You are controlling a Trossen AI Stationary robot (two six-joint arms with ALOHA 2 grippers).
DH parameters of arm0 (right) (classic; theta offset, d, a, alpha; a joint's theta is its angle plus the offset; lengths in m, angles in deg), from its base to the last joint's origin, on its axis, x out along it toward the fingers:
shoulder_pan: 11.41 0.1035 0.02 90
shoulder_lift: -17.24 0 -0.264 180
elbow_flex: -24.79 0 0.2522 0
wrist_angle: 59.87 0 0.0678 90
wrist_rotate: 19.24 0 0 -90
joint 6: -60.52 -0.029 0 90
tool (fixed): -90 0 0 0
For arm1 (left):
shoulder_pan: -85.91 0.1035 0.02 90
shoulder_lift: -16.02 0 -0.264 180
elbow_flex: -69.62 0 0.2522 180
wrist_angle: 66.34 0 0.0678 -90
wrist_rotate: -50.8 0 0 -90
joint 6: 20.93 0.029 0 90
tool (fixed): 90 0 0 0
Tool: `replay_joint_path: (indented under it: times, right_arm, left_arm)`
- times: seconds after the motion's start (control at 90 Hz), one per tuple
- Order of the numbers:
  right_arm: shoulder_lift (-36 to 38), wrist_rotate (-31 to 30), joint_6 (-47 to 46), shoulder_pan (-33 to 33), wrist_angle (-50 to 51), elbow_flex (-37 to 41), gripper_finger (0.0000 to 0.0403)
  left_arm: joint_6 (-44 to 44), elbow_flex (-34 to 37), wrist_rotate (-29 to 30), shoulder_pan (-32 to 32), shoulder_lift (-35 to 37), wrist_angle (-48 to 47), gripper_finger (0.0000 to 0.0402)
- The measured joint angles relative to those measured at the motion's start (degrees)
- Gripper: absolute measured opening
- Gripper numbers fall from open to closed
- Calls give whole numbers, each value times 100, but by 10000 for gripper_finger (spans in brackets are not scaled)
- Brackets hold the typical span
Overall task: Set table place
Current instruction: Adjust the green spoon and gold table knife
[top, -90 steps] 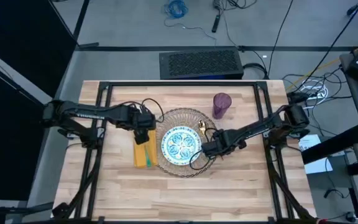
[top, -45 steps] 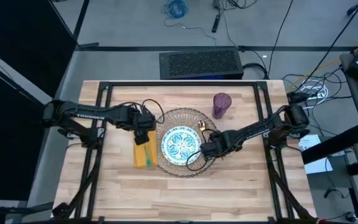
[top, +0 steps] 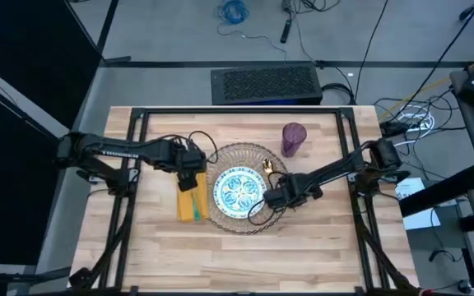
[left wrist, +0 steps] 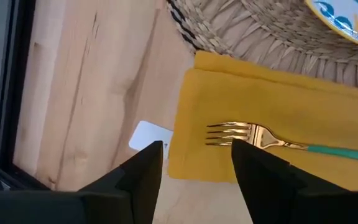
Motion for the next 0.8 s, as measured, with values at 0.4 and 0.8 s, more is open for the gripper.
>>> replay_joint_path:
  times: [0.4,0.8]
  right_arm:
    - [-21,-66,251,63,-100,-424,0]
    - [-24,-524,805,-490,779,-269,0]
  left_arm:
    - [-25,0,2,-11,0,-96,178]
    - [-12,0,17,-11,0,-10,178]
